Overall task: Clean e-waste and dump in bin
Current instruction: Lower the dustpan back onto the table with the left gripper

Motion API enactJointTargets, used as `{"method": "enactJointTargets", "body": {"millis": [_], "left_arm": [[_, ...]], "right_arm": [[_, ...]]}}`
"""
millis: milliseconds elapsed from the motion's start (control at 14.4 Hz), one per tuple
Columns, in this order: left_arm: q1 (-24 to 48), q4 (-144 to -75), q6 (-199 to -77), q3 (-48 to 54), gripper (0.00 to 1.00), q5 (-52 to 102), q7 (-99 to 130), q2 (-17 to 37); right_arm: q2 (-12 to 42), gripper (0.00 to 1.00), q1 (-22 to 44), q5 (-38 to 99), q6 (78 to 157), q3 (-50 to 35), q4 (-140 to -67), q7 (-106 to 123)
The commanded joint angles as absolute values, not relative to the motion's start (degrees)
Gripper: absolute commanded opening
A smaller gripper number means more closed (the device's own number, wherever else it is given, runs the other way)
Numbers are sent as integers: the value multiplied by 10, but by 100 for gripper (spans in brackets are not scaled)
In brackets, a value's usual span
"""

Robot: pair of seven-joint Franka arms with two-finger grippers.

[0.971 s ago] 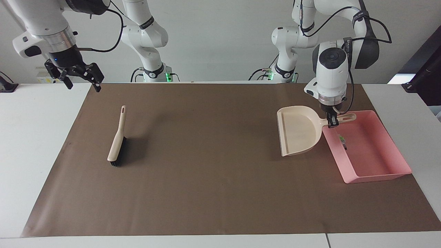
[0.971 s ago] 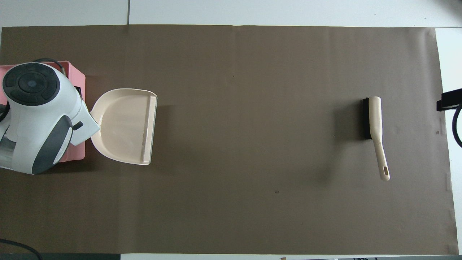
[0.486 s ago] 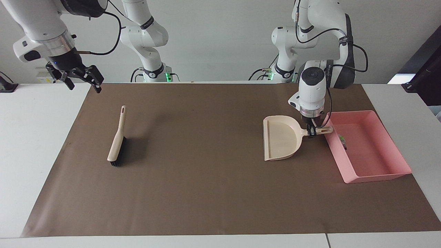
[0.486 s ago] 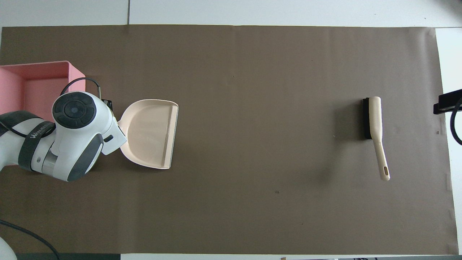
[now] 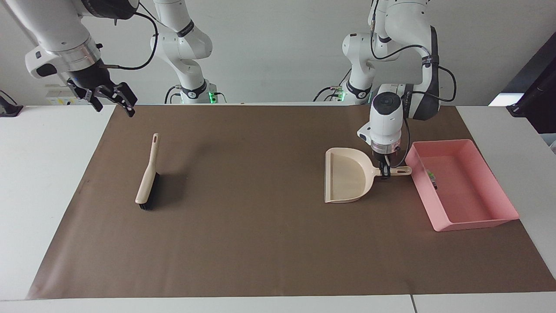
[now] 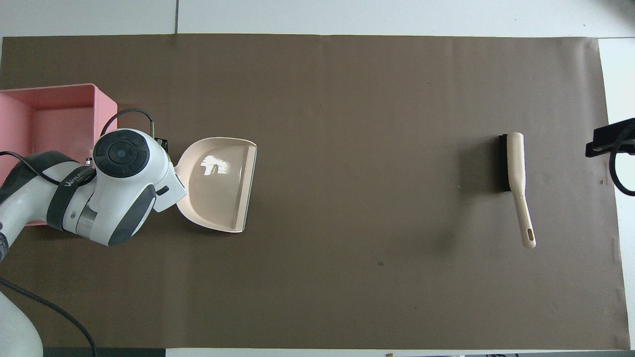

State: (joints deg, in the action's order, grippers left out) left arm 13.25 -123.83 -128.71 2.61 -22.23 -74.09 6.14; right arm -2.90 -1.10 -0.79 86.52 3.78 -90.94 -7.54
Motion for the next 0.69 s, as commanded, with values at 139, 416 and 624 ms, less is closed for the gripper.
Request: {"method": "enactJointTargets", "body": {"millis": [139,416,624], "left_arm": [[144,-1230,-1281,16,68,-213,-737,36],[135,-1231,-1196,16,97,-213,-619,-6],[118,-1231,-1165,15,98,-212,-376,-12]], "right_arm": [[-29,100,-3,-17,859,33,-908,-59],[-26,100,-3,-18,868,29,-903,-20],[-21,100,-3,-10,860,29,-888,-21]]}}
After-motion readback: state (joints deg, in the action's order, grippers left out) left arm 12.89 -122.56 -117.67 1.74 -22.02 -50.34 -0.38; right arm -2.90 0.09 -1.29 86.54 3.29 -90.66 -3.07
